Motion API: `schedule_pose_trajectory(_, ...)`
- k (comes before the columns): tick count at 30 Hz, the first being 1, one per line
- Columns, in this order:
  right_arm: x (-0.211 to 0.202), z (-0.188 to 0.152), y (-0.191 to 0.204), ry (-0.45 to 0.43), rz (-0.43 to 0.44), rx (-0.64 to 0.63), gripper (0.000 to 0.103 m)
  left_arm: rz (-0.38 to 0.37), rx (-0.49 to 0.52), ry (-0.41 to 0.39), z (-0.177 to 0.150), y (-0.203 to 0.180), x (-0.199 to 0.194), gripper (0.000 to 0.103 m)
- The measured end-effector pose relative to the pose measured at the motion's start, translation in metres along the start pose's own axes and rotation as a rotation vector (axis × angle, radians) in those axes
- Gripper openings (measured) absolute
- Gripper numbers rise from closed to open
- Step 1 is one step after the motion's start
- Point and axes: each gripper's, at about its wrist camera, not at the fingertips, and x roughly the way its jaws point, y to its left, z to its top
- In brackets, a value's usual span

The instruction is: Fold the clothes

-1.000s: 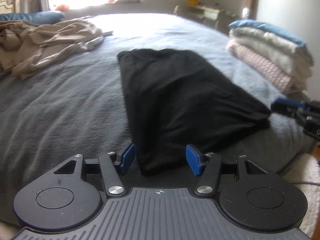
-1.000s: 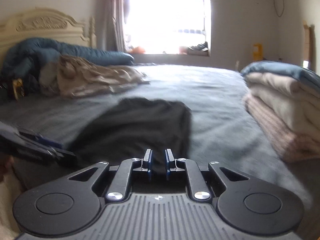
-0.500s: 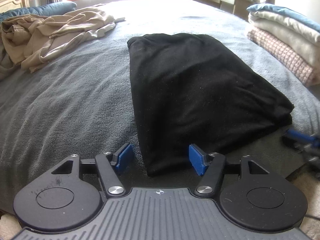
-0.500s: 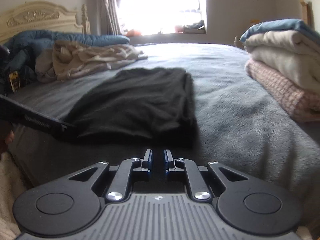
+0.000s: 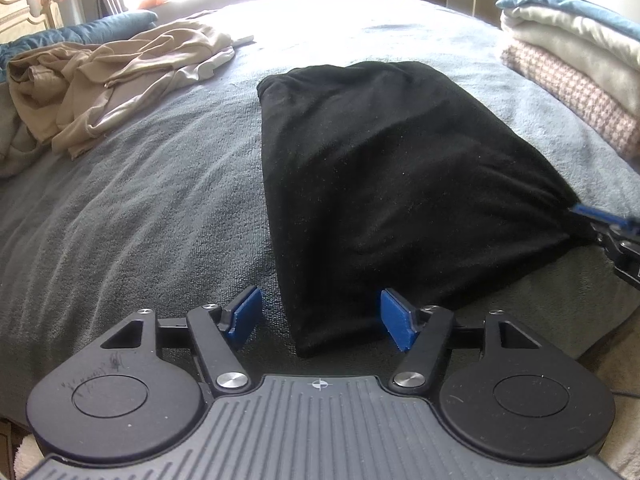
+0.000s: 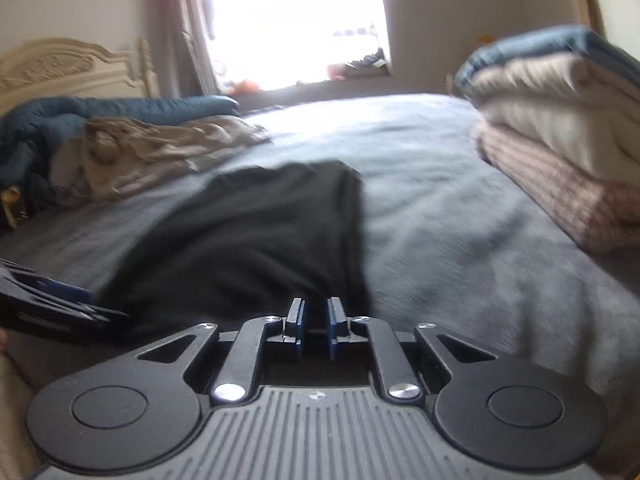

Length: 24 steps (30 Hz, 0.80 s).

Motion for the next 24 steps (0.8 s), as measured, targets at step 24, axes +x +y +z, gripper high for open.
schedule_pose_trajectory(24,-0.002,0.047,0.013,-0.058,0.097,0.040,0.025,-0.063,-0.062,-0.074,0.005,0.034,-0.017,0.069)
